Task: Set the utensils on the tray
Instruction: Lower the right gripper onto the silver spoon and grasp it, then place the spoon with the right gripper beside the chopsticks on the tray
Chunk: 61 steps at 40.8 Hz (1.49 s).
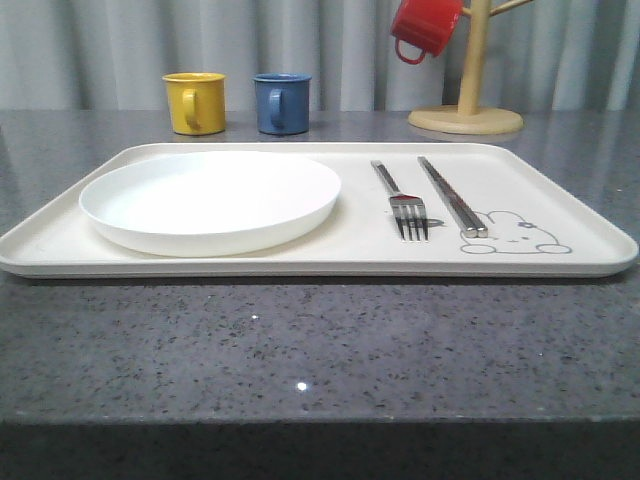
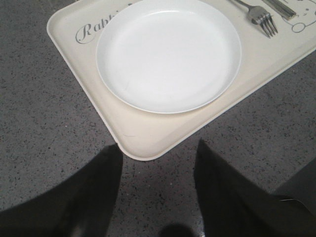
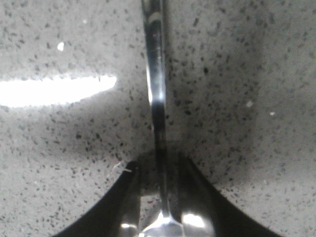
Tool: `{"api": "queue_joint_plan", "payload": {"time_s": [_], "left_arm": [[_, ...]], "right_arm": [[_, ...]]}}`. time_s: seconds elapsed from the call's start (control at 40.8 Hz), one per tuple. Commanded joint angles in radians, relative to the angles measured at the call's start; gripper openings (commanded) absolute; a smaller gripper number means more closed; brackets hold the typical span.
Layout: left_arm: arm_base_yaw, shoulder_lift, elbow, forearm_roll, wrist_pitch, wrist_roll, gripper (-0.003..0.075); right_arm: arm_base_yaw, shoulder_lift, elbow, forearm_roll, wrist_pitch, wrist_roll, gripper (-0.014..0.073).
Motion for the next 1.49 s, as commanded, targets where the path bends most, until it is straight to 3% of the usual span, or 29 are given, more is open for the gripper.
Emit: {"api": "queue_joint_plan", "payload": {"time_s": [0.0,0.123,0.245,0.49,0.735,0.907,1.127,1.47], "left_arm": [[-0.006,-0.004,-0.029,-0.006,-0.059,-0.012,0.0338],[-0.006,-0.004,-0.029,-0.006,-0.059,-0.012,0.0338],[-0.006,-0.004,-0.029,-0.006,-0.059,-0.012,0.0338],[-0.006,-0.004,-0.029,-0.006,-0.059,-0.012,0.0338],[-0.006,-0.004,-0.029,-0.006,-0.059,-0.012,0.0338],[-0.006,-0.004,-0.029,-0.006,-0.059,-0.012,0.0338],[-0.006,-0.004,-0.029,-0.006,-0.059,-0.012,0.0338],[-0.006,-0.004,-0.029,-0.006,-0.059,-0.012,0.0338]], "right_arm": [[-0.005,-0.044,-0.024,-0.001,-0.020,-0.009,0.0124],[-0.005,-0.044,-0.024,-0.001,-0.024,-0.009,-0.0003],[-0.005,-0.044,-0.024,-0.001,-0.029,-0.009,-0.0047],[0.043,-0.114,-0.028,0.085,-0.011,-0.009,-0.0048],[0.220,-0.177,-0.028,0.221,0.030,-0.002,-0.0048],[0.335,-0.154,-0.028,0.326,-0.027,0.048,-0.0048],[0.416,-0.099,-0.028,0.328,-0.136,0.193,-0.0048],[0.425,-0.044,-0.028,0.232,-0.188,0.309,-0.0025]]}}
